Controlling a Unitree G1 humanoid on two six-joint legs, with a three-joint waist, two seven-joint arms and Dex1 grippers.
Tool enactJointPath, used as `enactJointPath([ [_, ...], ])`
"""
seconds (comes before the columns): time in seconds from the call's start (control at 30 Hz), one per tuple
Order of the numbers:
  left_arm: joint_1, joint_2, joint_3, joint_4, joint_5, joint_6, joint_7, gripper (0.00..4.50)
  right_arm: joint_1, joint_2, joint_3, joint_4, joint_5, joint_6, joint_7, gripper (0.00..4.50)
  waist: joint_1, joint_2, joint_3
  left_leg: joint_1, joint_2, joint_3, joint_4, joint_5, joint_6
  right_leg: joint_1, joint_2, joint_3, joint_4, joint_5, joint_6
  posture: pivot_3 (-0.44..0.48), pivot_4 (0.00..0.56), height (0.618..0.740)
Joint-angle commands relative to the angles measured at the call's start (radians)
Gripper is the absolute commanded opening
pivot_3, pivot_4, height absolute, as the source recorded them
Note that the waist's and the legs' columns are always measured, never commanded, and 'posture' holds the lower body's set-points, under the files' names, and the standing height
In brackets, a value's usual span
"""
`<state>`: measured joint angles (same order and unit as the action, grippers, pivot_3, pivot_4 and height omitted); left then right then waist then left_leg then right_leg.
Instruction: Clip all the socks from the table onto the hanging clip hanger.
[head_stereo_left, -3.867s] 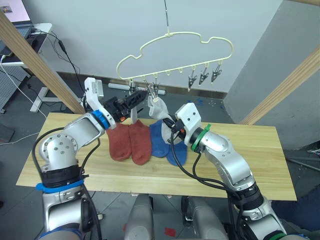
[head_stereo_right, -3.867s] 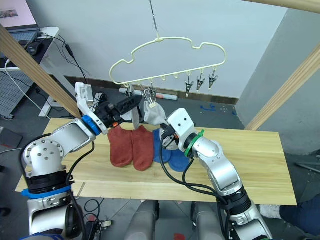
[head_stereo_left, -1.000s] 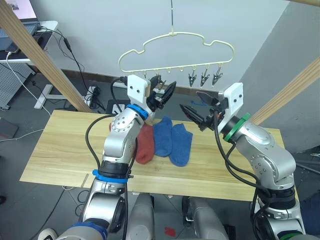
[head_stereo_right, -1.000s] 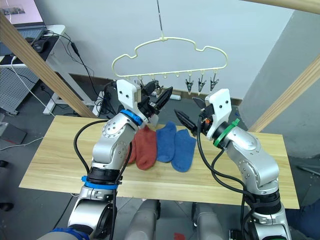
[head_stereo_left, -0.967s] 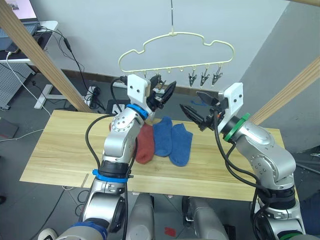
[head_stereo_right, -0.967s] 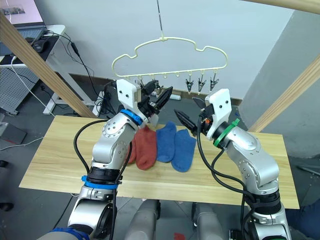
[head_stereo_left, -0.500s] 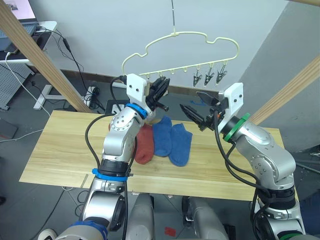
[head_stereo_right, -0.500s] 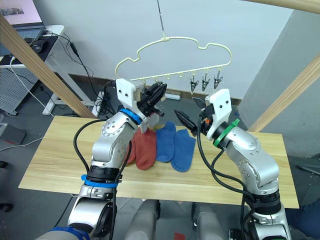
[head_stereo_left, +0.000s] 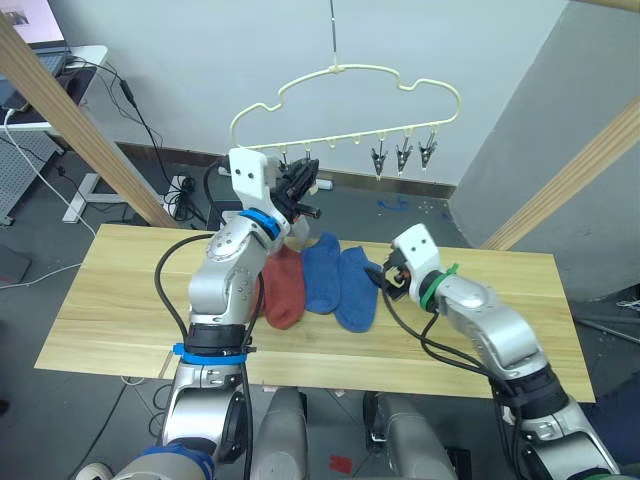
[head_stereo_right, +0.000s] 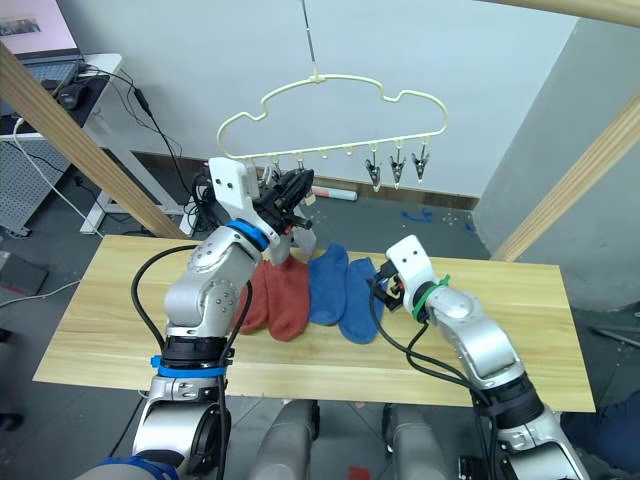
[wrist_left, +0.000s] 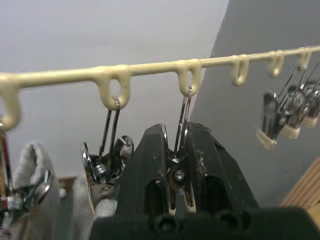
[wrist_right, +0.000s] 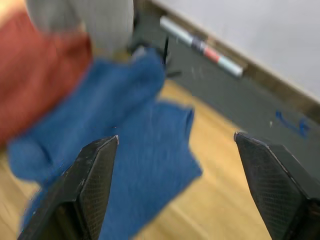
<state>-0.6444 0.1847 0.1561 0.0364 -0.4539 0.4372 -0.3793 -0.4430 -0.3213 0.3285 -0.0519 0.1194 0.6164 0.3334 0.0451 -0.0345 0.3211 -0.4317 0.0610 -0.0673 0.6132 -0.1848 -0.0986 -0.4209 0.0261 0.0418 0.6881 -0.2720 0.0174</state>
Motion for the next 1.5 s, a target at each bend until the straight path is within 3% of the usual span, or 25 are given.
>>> enactJointPath([
  [0.03,-0.003,0.042,0.044,-0.029,-0.042,0.062,0.002,0.26,-0.047,0.035,0.077,0.147,-0.082,-0.107,0.041,3.91,-0.006,0.000,0.000,0.000,0.000,0.000,0.000,0.000,0.000,0.000,0.000,0.000,0.001,0.000,0.000,0.189,0.287,0.740],
  [0.37,0.014,0.068,0.051,-0.063,-0.068,0.095,0.007,0.26,-0.070,0.080,0.140,0.417,-0.214,-0.216,0.107,3.91,-0.005,0.000,-0.001,0.001,0.000,0.000,0.000,0.000,0.000,0.000,0.000,0.000,0.003,0.000,0.000,0.217,0.286,0.740],
  [0.5,0.031,0.071,0.051,-0.085,-0.071,0.110,0.005,0.26,-0.031,0.060,0.114,0.408,-0.206,-0.197,0.148,2.95,-0.003,0.000,-0.002,0.003,0.000,0.000,0.000,0.000,0.000,0.001,0.000,0.000,0.006,0.000,0.000,0.220,0.286,0.740],
  [0.77,0.025,0.081,0.057,-0.079,-0.081,0.129,-0.005,0.26,0.065,-0.017,0.063,0.293,-0.191,-0.155,0.222,0.05,0.008,0.000,-0.002,0.006,0.000,0.000,0.000,0.001,0.000,0.003,0.000,0.000,0.007,-0.001,0.002,0.209,0.281,0.740],
  [0.97,0.024,0.087,0.054,-0.075,-0.087,0.131,-0.011,0.26,0.163,-0.125,0.079,0.069,-0.168,-0.172,0.359,0.02,0.007,0.000,-0.003,0.011,0.000,0.000,0.000,0.001,0.000,0.010,0.000,0.000,0.002,-0.002,0.003,0.203,0.279,0.740],
  [1.13,0.022,0.081,0.064,-0.072,-0.109,0.149,-0.005,0.26,0.194,-0.177,0.071,-0.029,-0.221,-0.304,0.343,0.02,0.001,0.000,-0.003,0.011,0.000,0.001,-0.001,0.001,0.000,0.010,0.000,0.001,0.000,-0.002,0.003,0.199,0.274,0.740],
  [1.33,-0.009,0.016,0.249,-0.031,-0.411,0.440,0.153,0.26,0.250,-0.126,-0.061,-0.235,-0.194,-0.363,0.225,0.02,0.003,-0.001,-0.003,0.011,0.001,0.000,-0.001,0.001,0.000,0.010,0.000,0.000,0.000,-0.002,0.003,0.193,0.275,0.740],
  [1.5,-0.005,0.033,0.271,-0.027,-0.477,0.502,0.193,0.26,0.317,-0.138,-0.072,-0.294,-0.229,-0.337,0.210,0.02,0.004,-0.001,-0.003,0.011,0.000,0.000,-0.001,0.001,0.000,0.011,-0.001,0.000,0.000,-0.002,0.003,0.185,0.278,0.740],
])
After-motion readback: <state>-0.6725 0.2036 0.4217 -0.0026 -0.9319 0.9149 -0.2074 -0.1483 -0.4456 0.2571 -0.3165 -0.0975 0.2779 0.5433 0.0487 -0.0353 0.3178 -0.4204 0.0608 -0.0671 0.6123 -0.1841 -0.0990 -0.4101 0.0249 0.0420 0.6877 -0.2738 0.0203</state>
